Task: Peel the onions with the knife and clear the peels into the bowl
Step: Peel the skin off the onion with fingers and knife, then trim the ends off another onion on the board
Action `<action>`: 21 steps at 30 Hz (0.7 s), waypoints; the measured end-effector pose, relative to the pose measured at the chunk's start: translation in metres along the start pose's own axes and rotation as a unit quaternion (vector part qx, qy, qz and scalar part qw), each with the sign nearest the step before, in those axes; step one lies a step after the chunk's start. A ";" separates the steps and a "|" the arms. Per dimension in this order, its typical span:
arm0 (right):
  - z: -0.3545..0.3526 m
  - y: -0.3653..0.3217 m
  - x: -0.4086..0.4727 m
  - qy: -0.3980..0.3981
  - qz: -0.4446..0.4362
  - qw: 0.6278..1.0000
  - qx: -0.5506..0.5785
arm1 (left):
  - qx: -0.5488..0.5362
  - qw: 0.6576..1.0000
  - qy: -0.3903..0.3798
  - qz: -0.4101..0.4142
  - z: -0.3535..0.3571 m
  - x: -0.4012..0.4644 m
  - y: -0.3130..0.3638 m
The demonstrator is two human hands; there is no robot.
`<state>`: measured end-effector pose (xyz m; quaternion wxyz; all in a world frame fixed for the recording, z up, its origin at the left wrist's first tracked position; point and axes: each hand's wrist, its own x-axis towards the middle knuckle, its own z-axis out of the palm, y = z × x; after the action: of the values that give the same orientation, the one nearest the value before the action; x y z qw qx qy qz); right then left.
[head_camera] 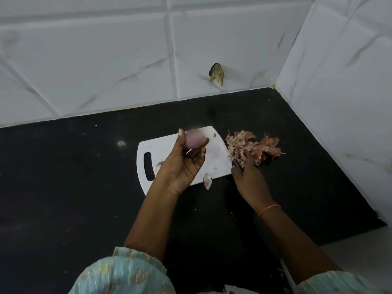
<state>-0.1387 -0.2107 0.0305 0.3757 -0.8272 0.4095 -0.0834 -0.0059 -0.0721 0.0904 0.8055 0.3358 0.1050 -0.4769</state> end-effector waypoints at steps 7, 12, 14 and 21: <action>-0.014 0.018 0.017 0.078 0.051 0.991 0.092 | 0.011 0.997 0.055 0.051 -0.003 0.003 -0.005; -0.018 0.019 0.019 0.058 0.033 0.996 0.058 | 0.079 0.982 0.081 0.153 -0.007 0.001 -0.001; -0.017 0.012 0.012 0.046 0.029 0.997 0.057 | 0.094 0.973 0.096 0.187 -0.012 0.002 0.001; 0.024 -0.036 -0.038 -0.093 -0.078 0.992 0.035 | 0.177 0.913 0.169 0.326 -0.027 0.004 0.005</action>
<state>-0.1304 -0.1560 0.0452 0.4332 -0.8470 0.3041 -0.0499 0.0047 -0.0557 0.0701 0.8136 0.5642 0.0377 -0.1350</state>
